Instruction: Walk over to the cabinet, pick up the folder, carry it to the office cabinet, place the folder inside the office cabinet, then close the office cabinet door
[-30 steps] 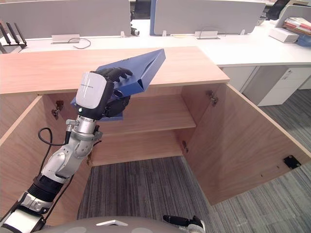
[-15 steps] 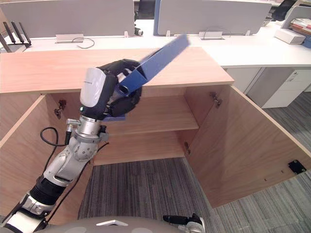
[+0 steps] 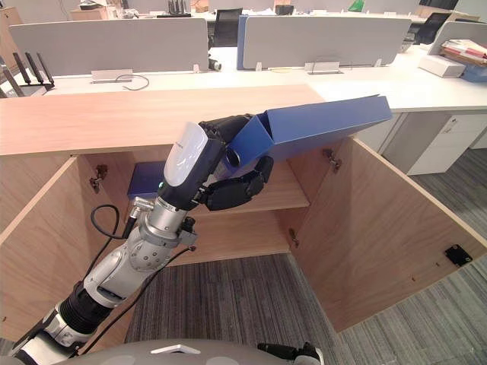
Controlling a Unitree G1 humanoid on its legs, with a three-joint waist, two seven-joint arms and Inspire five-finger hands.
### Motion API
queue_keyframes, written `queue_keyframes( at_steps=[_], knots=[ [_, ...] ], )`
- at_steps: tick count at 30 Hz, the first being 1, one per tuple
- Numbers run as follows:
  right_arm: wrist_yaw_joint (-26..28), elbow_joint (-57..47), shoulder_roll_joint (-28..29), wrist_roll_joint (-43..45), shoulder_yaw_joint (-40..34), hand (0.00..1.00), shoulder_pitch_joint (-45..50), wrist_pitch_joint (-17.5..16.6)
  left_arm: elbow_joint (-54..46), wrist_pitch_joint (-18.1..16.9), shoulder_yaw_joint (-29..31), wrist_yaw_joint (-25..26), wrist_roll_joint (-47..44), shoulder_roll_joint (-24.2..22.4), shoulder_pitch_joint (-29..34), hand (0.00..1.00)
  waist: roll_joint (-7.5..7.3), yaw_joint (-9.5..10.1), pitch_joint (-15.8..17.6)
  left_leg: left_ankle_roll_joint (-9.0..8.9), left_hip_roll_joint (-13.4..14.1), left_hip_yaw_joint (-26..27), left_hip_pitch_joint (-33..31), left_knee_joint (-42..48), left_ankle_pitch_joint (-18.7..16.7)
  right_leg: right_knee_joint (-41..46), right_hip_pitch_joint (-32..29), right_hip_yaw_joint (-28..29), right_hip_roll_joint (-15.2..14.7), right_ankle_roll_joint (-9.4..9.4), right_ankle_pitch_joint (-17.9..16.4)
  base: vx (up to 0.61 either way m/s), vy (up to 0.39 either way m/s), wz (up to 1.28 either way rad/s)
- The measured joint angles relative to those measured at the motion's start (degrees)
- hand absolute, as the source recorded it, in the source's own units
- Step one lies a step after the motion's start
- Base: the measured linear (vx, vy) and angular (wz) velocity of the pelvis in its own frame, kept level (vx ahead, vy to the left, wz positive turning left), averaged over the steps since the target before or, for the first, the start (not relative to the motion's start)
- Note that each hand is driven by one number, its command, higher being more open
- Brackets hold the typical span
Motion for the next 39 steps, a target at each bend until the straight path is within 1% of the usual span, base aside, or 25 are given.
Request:
queue_keyframes(
  at_steps=[2, 4, 6, 8, 9, 10, 13, 14, 15, 17, 18, 19, 20, 21, 22, 24, 25, 26, 28, 29, 32, 33, 34, 37, 39],
  knots=[
    [-0.02, 0.06, 0.08, 0.00, 0.00, 1.00, 0.07, 0.01, -0.61, -0.01, -0.60, -0.04, -0.57, -0.01, 0.01, 0.00, -0.19, 0.11, -0.11, 0.03, -0.03, -0.04, 0.01, 0.01, 0.02, 0.03, 0.04, -0.01, -0.01, 0.08, 0.06, 0.00, 0.000, 0.00],
    [-0.04, 0.06, 0.10, 0.00, 0.00, 1.00, 0.04, 0.02, -1.53, -0.23, -0.84, -2.01, -6.02, -0.09, 0.41, 0.00, -0.21, 0.17, -0.13, 0.07, -0.05, -0.07, 0.01, 0.00, 0.05, 0.15, 0.05, -0.02, -0.03, 0.06, 0.05, 0.00, 0.000, 0.00],
    [-0.02, 0.05, 0.10, 0.03, -0.04, 1.00, 0.12, 0.07, -2.06, -0.27, -0.63, -3.47, -13.55, -1.24, 2.04, 0.00, -0.15, 0.12, -0.27, 0.08, -0.04, -0.07, 0.03, 0.00, 0.05, 0.18, 0.05, -0.01, -0.03, 0.00, 0.01, 0.00, 0.000, 0.00],
    [0.08, 0.03, 0.08, 0.03, -0.05, 1.00, 0.13, 0.19, -2.00, -0.25, -0.18, -5.28, -22.50, -3.40, 4.48, 0.00, -0.13, 0.19, -0.30, 0.15, -0.02, -0.11, 0.03, -0.01, 0.10, 0.17, 0.06, -0.02, -0.03, -0.17, -0.12, 0.00, 0.000, 0.00],
    [0.11, 0.02, 0.08, 0.03, -0.05, 1.00, 0.13, 0.20, -1.98, -0.24, 0.07, -5.78, -24.62, -3.76, 5.04, 0.00, -0.13, 0.19, -0.30, 0.17, -0.02, -0.13, 0.03, -0.01, 0.12, 0.16, 0.05, -0.02, -0.03, -0.17, -0.13, 0.00, 0.000, 0.00],
    [0.25, -0.03, 0.09, 0.18, -0.03, 1.00, 0.16, 0.26, -1.84, -0.23, 2.05, -7.60, -30.18, -4.90, 6.83, 0.00, -0.14, 0.20, -0.30, 0.21, 0.00, -0.13, 0.04, -0.02, 0.14, 0.14, 0.04, 0.00, -0.03, -0.16, -0.14, 0.00, 0.000, 0.00],
    [0.46, -0.18, 0.09, 1.46, 0.45, 1.00, 0.30, 0.31, -1.76, -0.19, 5.55, -9.48, -38.36, -6.16, 9.13, 0.00, -0.19, 0.22, -0.27, 0.23, 0.00, -0.12, 0.04, -0.03, 0.17, 0.15, 0.01, 0.04, -0.05, -0.16, -0.14, 0.00, 0.000, 0.00],
    [0.65, -1.25, 0.04, 2.93, 1.77, 1.00, 0.85, 0.60, -1.73, -0.14, 8.73, -10.28, -43.22, -7.31, 10.99, 0.00, -0.22, 0.25, -0.24, 0.23, 0.00, -0.10, 0.01, -0.03, 0.17, 0.11, -0.02, 0.09, -0.05, -0.14, -0.12, 0.00, 0.000, 0.00],
    [0.67, -2.44, -0.03, 3.36, 2.39, 1.00, 1.45, 0.69, -1.69, -0.05, 9.99, -10.55, -45.37, -7.75, 11.57, 0.00, -0.22, 0.31, -0.24, 0.23, 0.00, -0.10, 0.00, -0.03, 0.17, 0.09, -0.02, 0.11, -0.05, -0.13, -0.12, 0.00, 0.000, 0.00],
    [0.85, -7.47, -0.24, 5.52, 4.58, 1.00, 3.58, 1.02, -1.69, 0.02, 14.65, -10.93, -51.18, -8.74, 13.65, 0.00, -0.27, 0.33, -0.21, 0.21, 0.05, -0.01, -0.14, -0.02, 0.16, 0.01, -0.17, 0.19, -0.02, -0.11, -0.09, 0.00, 0.005, -0.02],
    [1.24, -11.61, 0.05, 6.75, 5.61, 1.00, 4.88, 1.21, -1.71, 0.05, 17.39, -10.77, -53.38, -9.23, 14.66, 0.00, -0.26, 0.31, -0.22, 0.21, 0.09, 0.13, -0.40, -0.02, 0.15, -0.04, -0.47, 0.23, 0.02, -0.06, -0.04, 0.01, 0.006, -0.06],
    [1.36, -13.77, 0.23, 7.28, 6.03, 1.00, 5.35, 1.22, -1.72, 0.05, 18.68, -10.74, -54.53, -9.46, 15.14, 0.00, -0.25, 0.32, -0.24, 0.21, 0.12, 0.25, -0.61, -0.02, 0.15, -0.03, -0.74, 0.38, 0.04, -0.02, 0.01, 0.01, 0.006, -0.08],
    [1.73, -18.30, 0.44, 7.67, 7.00, 1.00, 6.08, 1.25, -1.73, 0.11, 20.88, -10.62, -56.55, -9.78, 15.79, 0.00, -0.30, 0.37, -0.14, 0.34, 0.13, 0.45, -0.91, 0.06, 0.27, -0.04, -1.16, 0.62, 0.14, -0.07, 0.26, 0.01, 0.005, -0.07],
    [2.21, -23.69, 0.96, 7.72, 7.32, 1.00, 7.02, 1.26, -1.79, 0.15, 22.82, -10.56, -57.34, -10.18, 16.55, 0.00, -0.51, 0.37, 0.09, 0.43, 0.09, 0.50, -0.99, 0.23, 0.39, -0.10, -1.14, 0.65, 0.16, 0.09, 0.58, 0.02, 0.004, -0.06],
    [2.64, -26.43, 1.17, 7.79, 7.33, 1.00, 7.35, 1.26, -1.96, 0.15, 23.74, -10.51, -57.64, -10.30, 17.13, 0.00, -0.59, 0.32, 0.13, 0.43, 0.08, 0.55, -0.98, 0.24, 0.39, -0.11, -1.14, 0.72, 0.17, 0.28, 0.76, 0.00, 0.000, 0.00],
    [2.87, -37.50, 1.67, 10.48, 6.88, 1.00, 8.27, 1.02, -2.10, 0.15, 26.13, -10.23, -57.89, -10.93, 18.25, 0.00, -0.93, 0.40, 0.35, 0.42, 0.02, 0.55, -0.99, 0.24, 0.38, -0.10, -1.15, 0.71, 0.15, 0.26, 0.83, 0.00, 0.000, 0.00],
    [2.83, -40.25, 2.01, 11.53, 6.20, 1.00, 8.29, 0.99, -2.30, 0.15, 26.70, -10.14, -57.90, -11.14, 18.51, 0.00, -1.00, 0.45, 0.39, 0.42, 0.02, 0.53, -0.99, 0.24, 0.36, -0.08, -1.15, 0.68, 0.15, 0.21, 0.79, 0.00, 0.000, 0.00],
    [2.60, -47.01, 3.39, 12.84, 4.18, 1.00, 8.31, 0.42, -4.03, 0.17, 28.26, -9.95, -57.90, -11.67, 20.15, 0.00, -1.03, 0.32, 0.47, 0.31, 0.04, 0.55, -0.99, 0.23, 0.26, -0.07, -1.17, 0.69, 0.16, -0.07, 0.61, 0.00, 0.000, 0.00],
    [1.68, -53.40, 4.76, 13.84, 2.37, 1.00, 8.45, -0.65, -6.32, 0.17, 29.44, -9.57, -57.87, -12.15, 21.75, 0.00, -0.96, 0.35, 0.60, 0.21, 0.05, 0.55, -0.99, 0.22, 0.12, -0.04, -1.19, 0.64, 0.16, -0.24, 0.46, 0.00, 0.000, 0.00],
    [0.34, -58.44, 5.85, 13.54, 1.06, 1.00, 8.51, -1.21, -8.15, 0.16, 30.24, -9.27, -57.81, -12.76, 22.72, 0.00, -0.91, 0.42, 0.68, -0.09, 0.05, 0.55, -0.99, 0.22, -0.19, -0.04, -1.19, 0.61, 0.16, -0.30, 0.41, 0.00, 0.000, 0.00],
    [-4.05, -68.29, 7.75, 13.20, -1.10, 1.00, 7.54, -2.11, -11.37, 0.06, 32.67, -8.33, -57.28, -14.18, 23.17, 0.00, -0.77, 0.45, 0.78, -0.22, 0.04, 0.55, -0.97, 0.24, -0.46, -0.05, -1.19, 0.59, 0.17, -0.32, 0.39, 0.00, 0.000, 0.00],
    [-4.99, -69.66, 7.91, 13.04, -1.33, 1.00, 7.19, -2.57, -11.76, -0.01, 33.20, -8.15, -56.73, -14.42, 23.17, 0.00, -0.75, 0.43, 0.80, -0.22, 0.03, 0.55, -0.95, 0.25, -0.46, -0.05, -1.19, 0.59, 0.17, -0.32, 0.39, 0.00, 0.000, 0.00],
    [-6.73, -73.11, 8.19, 11.02, -2.38, 1.00, 6.12, -3.09, -12.65, -0.06, 34.28, -7.49, -55.72, -14.60, 23.18, 0.00, -0.66, 0.45, 0.86, -0.19, 0.00, 0.55, -0.95, 0.27, -0.45, -0.08, -1.19, 0.59, 0.19, -0.24, 0.44, 0.00, 0.000, 0.00],
    [-7.96, -77.25, 8.18, 10.93, -2.93, 1.00, 4.89, -3.52, -12.93, -0.06, 35.16, -6.91, -55.70, -14.63, 23.18, 0.00, -0.40, 0.47, 1.04, -0.16, -0.04, 0.55, -0.93, 0.28, -0.44, -0.14, -1.18, 0.60, 0.23, -0.01, 0.59, 0.00, 0.000, 0.00],
    [-8.85, -81.22, 8.12, 8.70, -3.66, 1.00, 3.25, -3.72, -12.93, -0.06, 35.75, -6.62, -55.70, -14.65, 23.18, 0.00, -0.20, 0.50, 1.31, -0.17, -0.07, 0.54, -0.91, 0.30, -0.45, -0.21, -1.14, 0.60, 0.30, 0.00, 0.60, 0.00, 0.000, 0.00]
  ],
)
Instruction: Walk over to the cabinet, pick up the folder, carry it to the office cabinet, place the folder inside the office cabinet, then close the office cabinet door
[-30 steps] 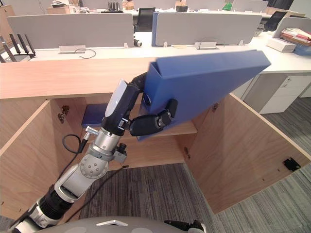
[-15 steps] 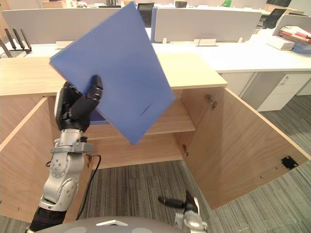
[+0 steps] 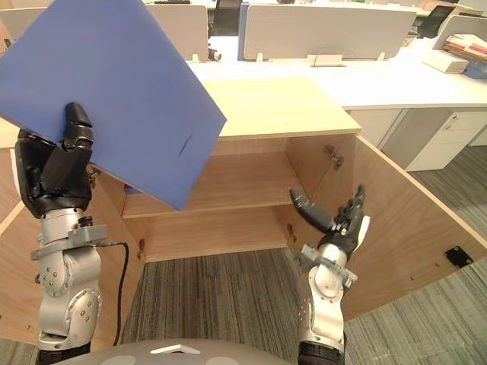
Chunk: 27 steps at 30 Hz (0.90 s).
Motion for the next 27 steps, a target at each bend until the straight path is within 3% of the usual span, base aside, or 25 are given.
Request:
queue_keyframes(
  at_steps=[7, 15, 16, 27],
  knots=[
    [2.95, -5.39, -4.86, 1.88, -0.12, 1.00, -9.09, -4.68, -0.02, 0.00, 0.36, -0.59, 0.00, 0.08, -0.05, 0.00, 0.30, 0.04, 1.12, 0.01, 0.01, -0.02, 0.24, 0.02, 0.01, -0.02, 0.25, 0.01, 0.18, 0.00, 0.01, 0.00, 0.000, 0.00],
    [12.49, -5.14, -21.06, 4.81, 8.43, 1.00, -25.19, -5.37, -0.01, -0.99, -2.27, -3.97, 2.07, 2.35, -5.14, 0.00, 1.07, 1.67, 2.22, 0.12, -0.01, -0.70, 1.10, 0.00, 0.04, 0.13, 1.40, -0.71, 0.17, -0.16, -0.10, -0.01, 0.000, 0.04],
    [14.59, -4.08, -22.46, 4.88, 10.69, 1.00, -28.11, -6.50, -0.01, -1.15, -3.58, -4.96, 2.07, 3.01, -6.23, 0.00, 1.10, 2.09, 2.23, 0.16, -0.02, -0.86, 1.11, 0.00, 0.08, 0.14, 1.49, -0.90, 0.18, -0.17, -0.12, 0.00, -0.002, 0.04],
    [23.81, 7.98, -32.14, 10.49, 23.30, 1.00, -38.18, -6.35, 0.63, -1.33, -6.88, -7.93, 1.88, 5.52, -6.80, 0.00, 1.09, 2.95, 2.24, 0.62, -0.35, -1.83, 1.10, -0.01, 0.54, 0.19, 2.07, -1.95, -0.04, -0.17, -0.12, 0.00, 0.002, 0.05]
  ],
)
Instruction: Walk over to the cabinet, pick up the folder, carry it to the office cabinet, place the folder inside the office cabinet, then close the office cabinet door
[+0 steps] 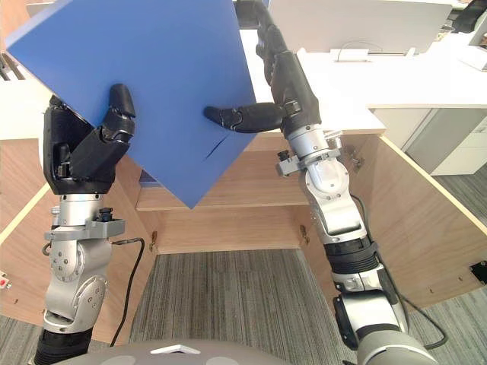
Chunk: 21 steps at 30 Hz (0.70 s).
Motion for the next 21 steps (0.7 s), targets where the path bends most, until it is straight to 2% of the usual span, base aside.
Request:
queue_keyframes(
  at_steps=[9, 12, 16, 21],
  knots=[
    [1.43, 4.73, -7.55, 1.57, 6.00, 1.00, -8.48, -0.02, 0.08, -1.04, -0.63, -1.11, -4.23, 2.87, 0.03, 0.00, 0.06, 0.20, 0.04, 0.01, 0.00, -0.14, -0.10, 0.00, 0.05, -0.01, 0.01, -0.15, -0.02, 0.00, 0.00, 0.00, 0.000, 0.00],
    [1.89, 6.52, -9.76, 1.97, 7.89, 1.00, -10.67, -0.12, 0.08, -1.05, -0.72, -1.79, -7.11, 5.16, 0.19, 0.00, 0.26, 0.15, 0.17, 0.01, 0.00, -0.16, -0.12, 0.00, 0.05, -0.01, 0.00, -0.17, -0.02, 0.00, 0.00, 0.00, 0.000, 0.00],
    [2.94, 8.81, -12.66, 2.69, 11.20, 1.00, -13.64, -1.22, 0.09, -1.07, -0.87, -4.75, -13.78, 10.52, 1.31, 0.00, 0.59, 0.11, 0.40, 0.01, 0.03, -0.16, -0.17, -0.01, 0.04, -0.02, -0.02, -0.18, -0.01, -0.01, -0.01, 0.00, 0.000, 0.00],
    [3.92, 15.07, -14.08, 8.55, 14.61, 1.00, -18.24, -2.44, 0.09, -2.10, -2.97, -7.96, -22.58, 15.51, 3.06, 0.00, 1.01, 0.17, 0.81, 0.01, 0.00, -0.25, -0.29, -0.01, 0.04, -0.03, -0.04, -0.26, -0.03, -0.01, -0.01, 0.00, 0.000, 0.00]
  ],
)
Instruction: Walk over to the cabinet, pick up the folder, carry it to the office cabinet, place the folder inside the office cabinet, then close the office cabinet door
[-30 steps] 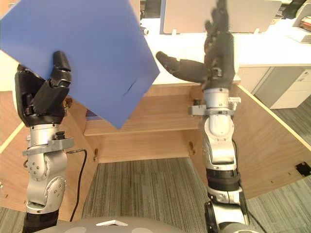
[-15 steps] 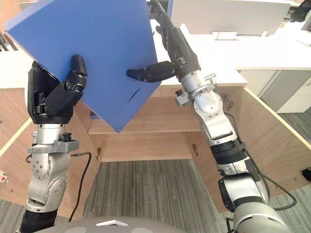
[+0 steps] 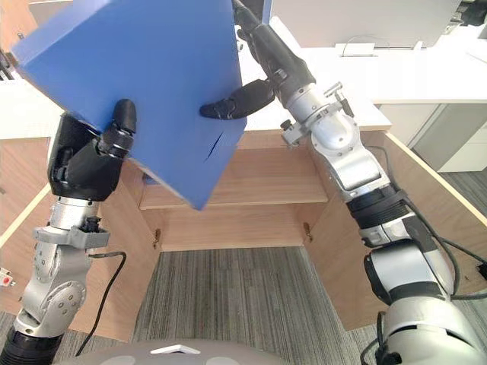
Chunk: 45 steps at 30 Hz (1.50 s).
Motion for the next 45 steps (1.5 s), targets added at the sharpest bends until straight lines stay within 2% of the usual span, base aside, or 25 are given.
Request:
queue_keyframes(
  at_steps=[4, 6, 9, 11, 13, 15, 16, 18, 21, 22, 26, 29, 31, 33, 34, 36, 37, 38, 41, 45],
  knots=[
    [4.25, 4.23, -1.59, 11.08, 3.29, 1.00, -2.20, 0.02, 0.01, -0.28, -0.54, -0.68, -6.40, 2.05, 0.24, 0.00, 0.10, 0.07, 0.51, 0.00, 0.00, -0.02, -0.04, 0.01, 0.00, 0.00, -0.01, -0.01, 0.01, 0.00, 0.00, 0.00, 0.000, 0.00],
    [8.85, 7.32, -4.03, 17.36, 7.57, 1.00, -5.08, 0.57, 0.02, -0.45, -1.38, -1.72, -8.92, 4.58, 0.23, 0.00, -0.01, 0.25, 0.81, 0.01, 0.01, -0.06, -0.05, 0.01, 0.01, 0.00, 0.01, -0.04, 0.02, 0.01, 0.01, 0.00, 0.000, 0.00],
    [16.07, 10.98, -7.30, 24.97, 13.25, 1.00, -9.04, 3.13, 0.30, -1.13, -4.20, -2.68, -11.23, 7.52, -0.34, 0.00, -0.16, 1.16, 1.06, 0.01, 0.02, -0.11, -0.10, 0.02, 0.01, 0.00, 0.00, -0.08, 0.04, 0.00, 0.01, 0.00, 0.000, 0.00],
    [18.41, 12.84, -8.16, 27.23, 15.93, 1.00, -10.75, 4.75, 2.16, -1.44, -6.60, -2.73, -12.16, 8.76, -2.15, 0.00, -0.17, 1.72, 1.07, 0.01, 0.03, -0.19, -0.10, 0.02, 0.03, 0.03, 0.04, -0.15, 0.06, 0.00, 0.01, 0.00, 0.000, 0.00],
    [20.04, 14.34, -8.49, 27.34, 19.35, 1.00, -12.28, 6.89, 6.02, -1.37, -9.96, -2.74, -14.28, 10.98, -6.27, 0.00, -0.19, 2.77, 1.08, -0.04, 0.09, -0.19, -0.09, 0.03, 0.10, 0.06, 0.02, -0.14, 0.11, 0.00, 0.01, 0.00, 0.000, 0.00],
    [20.94, 14.33, -8.53, 27.37, 21.03, 1.00, -12.29, 7.74, 7.35, -1.15, -11.55, -2.77, -15.66, 12.12, -8.33, 0.00, -0.29, 2.95, 1.13, -0.07, 0.13, -0.20, -0.08, 0.03, 0.12, 0.11, 0.02, -0.14, 0.13, -0.02, 0.00, 0.00, 0.000, 0.00],
    [21.49, 14.42, -8.52, 28.46, 22.38, 1.00, -12.28, 9.20, 7.97, -1.12, -11.90, -3.35, -16.20, 13.22, -9.12, 0.00, -0.36, 2.97, 1.18, -0.08, 0.14, -0.20, -0.10, 0.03, 0.13, 0.13, -0.01, -0.12, 0.13, -0.05, -0.02, 0.00, 0.000, 0.00],
    [21.45, 14.50, -8.52, 30.63, 24.45, 1.00, -12.06, 11.56, 9.09, -0.73, -12.42, -4.27, -17.37, 14.89, -9.49, 0.00, -0.36, 2.93, 1.18, -0.08, 0.14, -0.20, -0.22, 0.04, 0.12, 0.18, -0.20, -0.05, 0.09, -0.08, -0.04, 0.00, 0.000, 0.00],
    [21.28, 14.49, -8.52, 31.01, 25.23, 1.00, -11.57, 12.96, 10.39, -0.69, -13.27, -4.82, -18.06, 14.93, -9.80, 0.00, -0.44, 2.89, 1.19, -0.10, 0.15, -0.21, -0.21, 0.05, 0.11, 0.20, -0.17, 0.04, 0.15, -0.13, -0.06, 0.00, 0.000, 0.00],
    [21.27, 14.43, -8.52, 31.02, 25.21, 0.00, -11.30, 12.96, 10.49, -0.69, -13.36, -4.95, -18.06, 14.94, -9.83, 0.00, -0.45, 2.92, 1.18, -0.12, 0.20, -0.22, -0.21, 0.05, 0.10, 0.20, -0.15, 0.04, 0.19, -0.16, -0.08, 0.00, 0.000, 0.00],
    [21.04, 12.42, -8.84, 30.98, 24.56, 0.00, -7.91, 13.37, 12.14, -0.59, -13.49, -7.46, -18.04, 15.86, -9.96, 0.00, -0.57, 3.16, 1.11, -0.44, 0.49, -0.31, -0.13, 0.15, -0.11, 0.21, 0.04, 0.07, 0.45, -0.38, -0.20, 0.00, 0.000, 0.00],
    [20.82, 8.64, -10.83, 30.88, 23.56, 0.00, -3.62, 14.93, 13.58, -0.26, -13.49, -9.99, -18.02, 17.59, -11.37, 0.00, -0.91, 3.92, 1.10, -1.41, 1.43, -0.44, -1.16, 2.84, -1.43, 0.47, 0.08, 0.14, 0.57, -0.80, -0.45, 0.00, -0.012, 0.00],
    [20.81, 5.11, -10.83, 30.93, 19.14, 0.00, 1.99, 15.41, 13.57, -0.81, -13.45, -11.38, -18.04, 18.08, -11.45, 0.00, -1.04, 4.30, 1.02, -1.76, 1.74, -0.68, -1.67, 4.16, -2.14, 0.97, 0.06, 0.20, 0.91, -1.16, -0.66, 0.02, -0.031, 0.04],
    [20.79, -0.13, -9.74, 31.00, 11.27, 0.00, 10.75, 15.66, 13.56, -2.12, -13.11, -13.83, -18.04, 17.98, -11.44, 0.00, -1.33, 4.63, 0.88, -2.29, 2.37, -1.28, -3.16, 6.10, -2.88, 0.97, -0.13, 0.22, 1.31, -1.38, -0.79, 0.03, -0.041, 0.14],
    [20.28, -2.76, -7.07, 30.57, 5.26, 0.00, 16.00, 15.66, 13.53, -2.45, -12.51, -14.47, -18.08, 17.84, -11.27, 0.00, -1.34, 4.57, 0.88, -2.61, 2.72, -1.94, -3.94, 7.08, -3.14, 0.96, -0.05, 0.24, 1.63, -1.51, -0.77, 0.02, -0.039, 0.13],
    [19.83, -4.99, -4.52, 29.41, 1.30, 0.00, 19.58, 15.65, 13.25, -2.49, -11.02, -14.96, -18.08, 17.20, -10.83, 0.00, -1.35, 4.45, 0.88, -2.81, 3.14, -2.18, -4.36, 7.79, -3.37, 0.96, -0.07, 0.32, 1.96, -1.62, -0.71, 0.01, -0.018, 0.05],
    [19.43, -6.04, -1.75, 29.15, -1.01, 0.00, 21.61, 15.58, 12.43, -2.57, -9.64, -15.02, -18.14, 16.57, -9.62, 0.00, -1.41, 4.29, 0.84, -2.95, 3.51, -2.19, -4.47, 8.33, -3.61, 0.96, 0.00, 0.50, 2.23, -1.66, -0.70, 0.00, -0.040, -0.05],
    [18.55, -8.65, 2.72, 29.12, -4.31, 0.00, 25.55, 14.53, 10.26, -2.84, -7.68, -15.04, -18.70, 13.53, -6.62, 0.00, -1.45, 4.26, 0.79, -3.31, 3.90, -2.25, -4.65, 9.13, -4.04, 0.93, 0.11, 0.95, 2.51, -1.73, -0.74, 0.00, -0.030, -0.06],
    [17.79, -10.12, 10.88, 29.42, -7.32, 0.00, 28.28, 11.38, 5.93, -5.03, -5.90, -15.06, -18.30, 6.41, 0.00, 0.00, -1.65, 4.15, 0.66, -3.42, 4.45, -2.26, -4.92, 10.25, -4.45, 0.85, 0.00, 1.39, 2.92, -2.04, -0.94, -0.02, -0.023, -0.06],
    [17.76, -11.91, 10.96, 30.89, -4.78, 0.00, 31.30, 8.83, 0.71, -5.88, -5.82, -15.06, -19.93, 6.47, 8.44, 0.00, -2.06, 4.37, -0.10, -4.01, 4.57, -2.64, -5.16, 10.63, -4.85, 1.16, -0.26, 1.70, 3.04, -3.35, -1.90, -0.05, -0.008, 0.03]
  ],
)
